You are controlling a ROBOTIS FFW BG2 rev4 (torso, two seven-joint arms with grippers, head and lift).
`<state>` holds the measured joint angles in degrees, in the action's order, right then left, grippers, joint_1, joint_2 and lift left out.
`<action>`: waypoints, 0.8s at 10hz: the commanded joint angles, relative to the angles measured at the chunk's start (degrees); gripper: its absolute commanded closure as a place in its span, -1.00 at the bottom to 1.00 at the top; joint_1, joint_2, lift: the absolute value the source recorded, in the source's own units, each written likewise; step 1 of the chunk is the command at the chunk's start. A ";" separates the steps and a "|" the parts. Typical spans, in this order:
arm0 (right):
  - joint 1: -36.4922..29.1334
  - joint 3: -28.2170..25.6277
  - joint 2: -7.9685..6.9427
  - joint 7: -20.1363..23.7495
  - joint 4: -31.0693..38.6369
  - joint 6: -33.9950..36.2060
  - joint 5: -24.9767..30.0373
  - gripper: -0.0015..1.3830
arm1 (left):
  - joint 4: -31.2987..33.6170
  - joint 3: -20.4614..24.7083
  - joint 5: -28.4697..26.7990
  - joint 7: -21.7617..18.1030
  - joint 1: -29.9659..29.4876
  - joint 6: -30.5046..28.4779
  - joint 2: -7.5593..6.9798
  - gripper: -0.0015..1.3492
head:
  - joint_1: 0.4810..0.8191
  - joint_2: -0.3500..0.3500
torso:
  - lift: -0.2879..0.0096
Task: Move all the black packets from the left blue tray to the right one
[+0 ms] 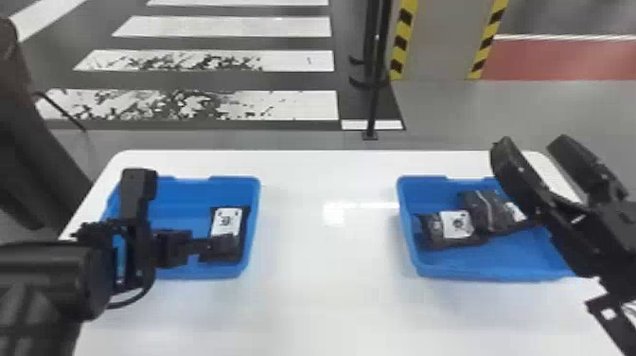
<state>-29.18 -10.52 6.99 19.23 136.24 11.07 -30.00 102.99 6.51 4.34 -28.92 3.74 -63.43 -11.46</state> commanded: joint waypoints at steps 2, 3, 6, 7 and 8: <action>-0.91 1.84 -0.13 0.64 -0.32 0.32 -1.42 -0.78 | -6.03 -1.82 0.12 0.27 3.43 0.85 -0.14 -0.75 | 0.27 0.15 | -0.01; -0.77 2.07 -0.13 0.81 -0.46 0.46 -1.42 -0.78 | -8.84 -2.74 1.94 0.18 4.70 1.56 -0.32 -0.61 | 0.27 0.17 | -0.01; -0.63 2.18 -0.13 1.25 -0.89 1.16 -2.68 -0.78 | -11.23 -3.65 4.11 -0.26 5.12 2.26 -0.41 0.21 | 0.27 0.12 | -0.01; -0.63 2.41 -0.13 1.25 -0.89 1.30 -3.13 -0.78 | -11.23 -3.76 2.97 -1.67 5.12 2.54 -0.58 0.23 | 0.27 0.12 | -0.01; -0.63 2.53 -0.13 1.34 -1.17 1.44 -3.71 -0.78 | -11.09 -3.54 1.83 -2.10 5.12 2.82 -0.67 0.91 | 0.27 0.11 | -0.01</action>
<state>-29.80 -8.04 6.85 20.54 135.14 12.44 -33.35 91.83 2.90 6.78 -31.10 8.83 -60.75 -12.05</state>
